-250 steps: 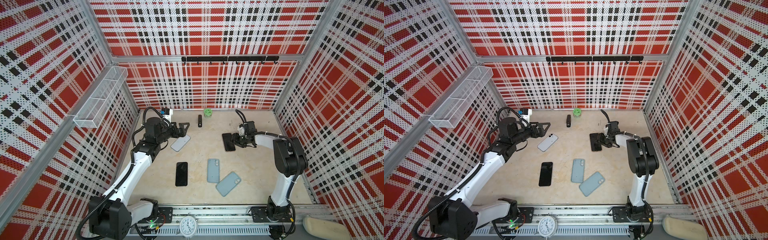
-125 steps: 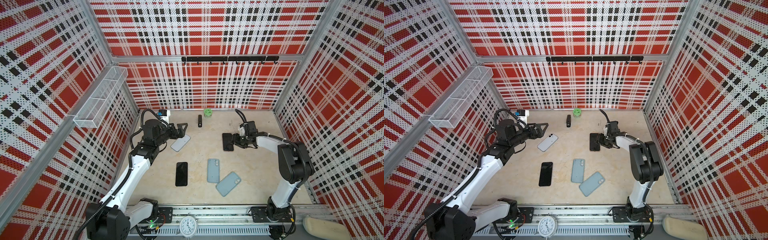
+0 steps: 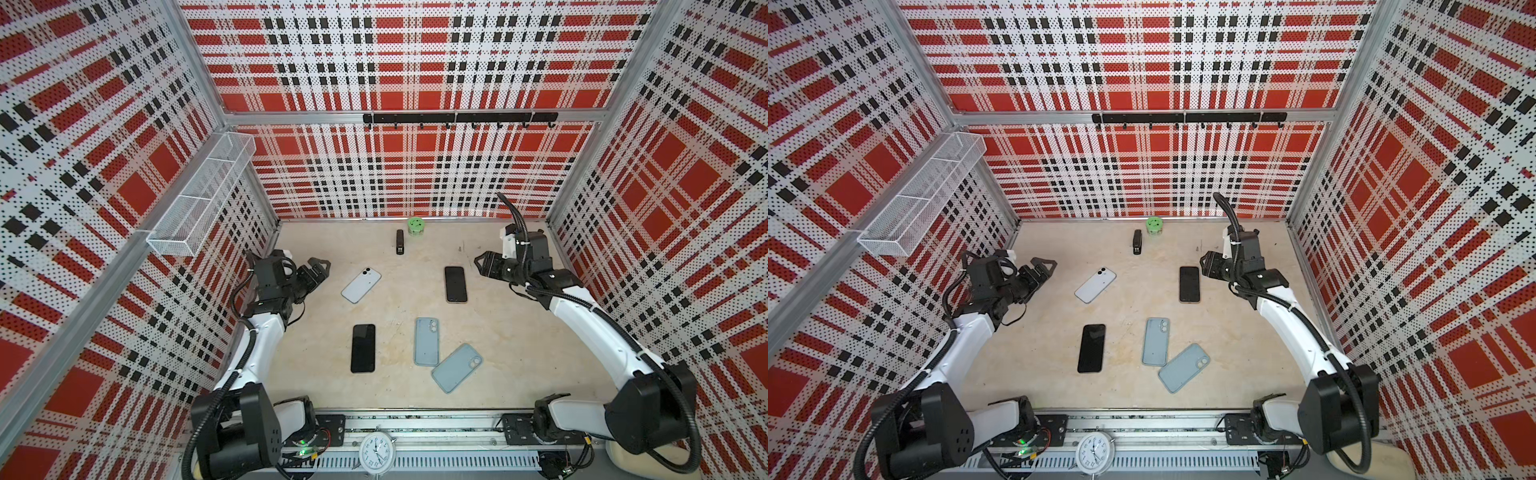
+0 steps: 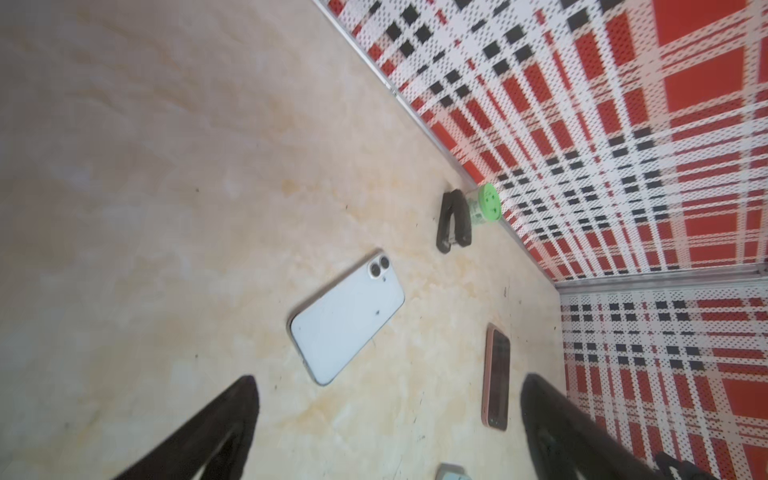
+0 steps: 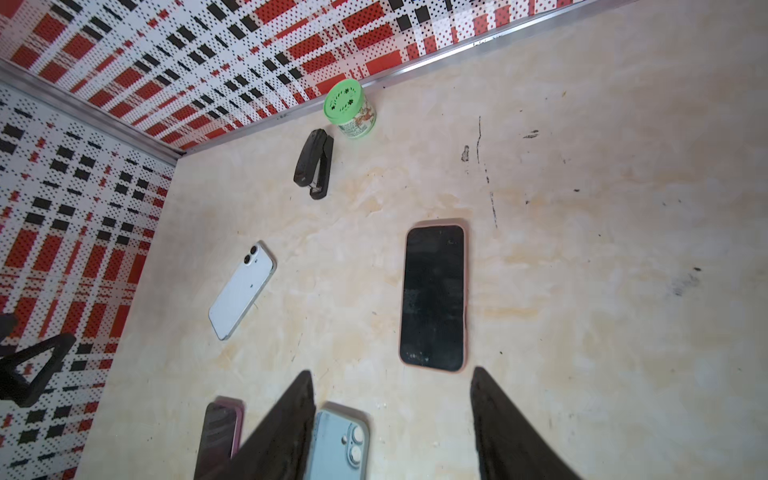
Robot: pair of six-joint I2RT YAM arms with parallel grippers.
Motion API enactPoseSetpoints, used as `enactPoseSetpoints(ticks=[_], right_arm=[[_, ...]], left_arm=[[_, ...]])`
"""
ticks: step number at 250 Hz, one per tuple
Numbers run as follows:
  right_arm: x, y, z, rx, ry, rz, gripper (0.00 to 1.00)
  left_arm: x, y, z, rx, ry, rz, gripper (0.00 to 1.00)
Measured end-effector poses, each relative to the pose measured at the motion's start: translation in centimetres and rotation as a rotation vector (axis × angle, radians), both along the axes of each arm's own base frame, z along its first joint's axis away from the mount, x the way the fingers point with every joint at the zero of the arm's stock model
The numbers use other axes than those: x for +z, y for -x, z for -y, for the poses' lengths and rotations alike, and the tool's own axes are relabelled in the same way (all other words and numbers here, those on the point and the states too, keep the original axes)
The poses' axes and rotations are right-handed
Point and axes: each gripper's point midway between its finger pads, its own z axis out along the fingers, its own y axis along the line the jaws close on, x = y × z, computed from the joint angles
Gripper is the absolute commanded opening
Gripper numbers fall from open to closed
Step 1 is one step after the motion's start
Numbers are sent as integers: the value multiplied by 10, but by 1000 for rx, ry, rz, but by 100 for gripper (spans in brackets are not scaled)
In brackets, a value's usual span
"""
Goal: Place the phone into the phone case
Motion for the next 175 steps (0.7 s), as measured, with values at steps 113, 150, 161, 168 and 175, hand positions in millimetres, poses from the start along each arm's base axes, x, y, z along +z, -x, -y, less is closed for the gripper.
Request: enactPoseSetpoints(ticks=[113,150,161,168,175], right_arm=[[-44,38,-60,181,108,-94,73],[-64,23,-82,216,106,-124,74],[-70,16,-88,219,99,-132,74],[-73,11,-92,222,96,-138,74],[-76,5,-96,223,89,-141,74]], left_arm=[[-68,20,15,-38,-241,-349,100],[-85,6,16,-48,-244,-419,100],[-87,-1,18,-53,-242,-425,100],[-88,-6,19,-57,-242,-430,100],[-89,-12,21,-60,-242,-429,100]])
